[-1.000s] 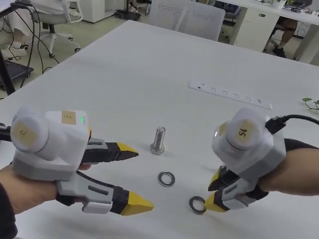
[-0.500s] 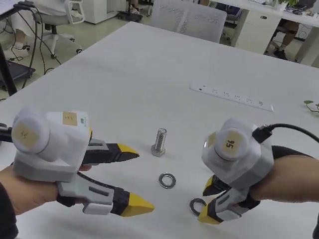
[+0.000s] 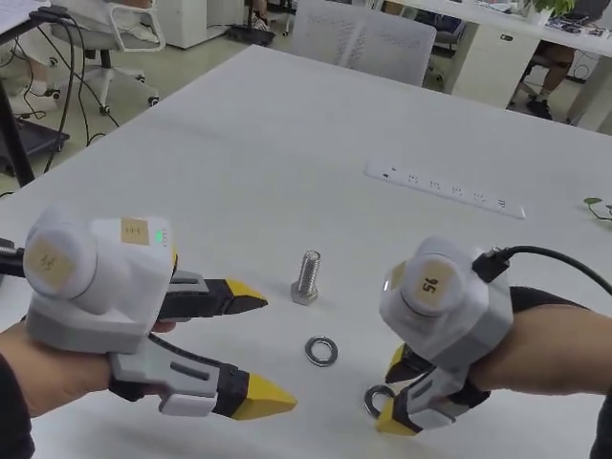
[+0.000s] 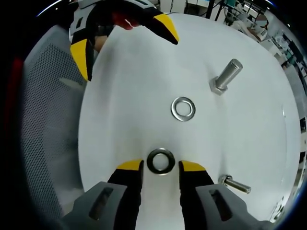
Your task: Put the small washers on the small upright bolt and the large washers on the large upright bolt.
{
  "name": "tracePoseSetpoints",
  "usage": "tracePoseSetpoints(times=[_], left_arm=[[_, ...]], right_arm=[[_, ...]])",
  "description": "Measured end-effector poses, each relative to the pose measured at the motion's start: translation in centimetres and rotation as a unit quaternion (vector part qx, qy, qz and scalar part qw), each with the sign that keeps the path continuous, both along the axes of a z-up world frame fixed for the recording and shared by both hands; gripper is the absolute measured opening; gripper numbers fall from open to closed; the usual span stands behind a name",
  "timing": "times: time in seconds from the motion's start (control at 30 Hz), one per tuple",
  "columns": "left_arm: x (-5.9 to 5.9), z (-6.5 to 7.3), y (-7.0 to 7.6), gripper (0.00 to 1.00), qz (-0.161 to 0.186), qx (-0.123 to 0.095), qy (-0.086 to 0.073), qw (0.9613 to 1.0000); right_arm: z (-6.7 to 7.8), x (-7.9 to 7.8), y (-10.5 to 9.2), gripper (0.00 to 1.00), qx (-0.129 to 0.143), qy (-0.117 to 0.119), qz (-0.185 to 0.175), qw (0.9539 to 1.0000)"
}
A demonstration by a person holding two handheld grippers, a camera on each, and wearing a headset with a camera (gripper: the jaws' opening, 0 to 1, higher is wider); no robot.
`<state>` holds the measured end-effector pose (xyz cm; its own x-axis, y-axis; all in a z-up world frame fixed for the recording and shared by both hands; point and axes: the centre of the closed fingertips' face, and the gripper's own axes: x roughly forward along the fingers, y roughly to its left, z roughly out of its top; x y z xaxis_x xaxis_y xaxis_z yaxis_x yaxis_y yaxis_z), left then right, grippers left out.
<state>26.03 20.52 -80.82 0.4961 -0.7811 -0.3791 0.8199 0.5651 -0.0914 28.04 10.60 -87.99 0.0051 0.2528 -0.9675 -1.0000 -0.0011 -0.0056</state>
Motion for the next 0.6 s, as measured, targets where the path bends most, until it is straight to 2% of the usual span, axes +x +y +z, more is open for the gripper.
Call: tracePoseSetpoints(times=[0.13, 0.6], left_arm=[[0.00, 0.07, 0.08, 0.64, 0.001, 0.000, -0.002, 1.0000], [0.10, 0.07, 0.23, 0.63, 0.004, 0.001, -0.005, 1.0000]], right_arm=[[-0.04, -0.14, 0.21, 0.26, -0.001, -0.002, 0.001, 1.0000], [-0.05, -0.03, 0.17, 0.24, -0.003, 0.002, -0.015, 0.9999]])
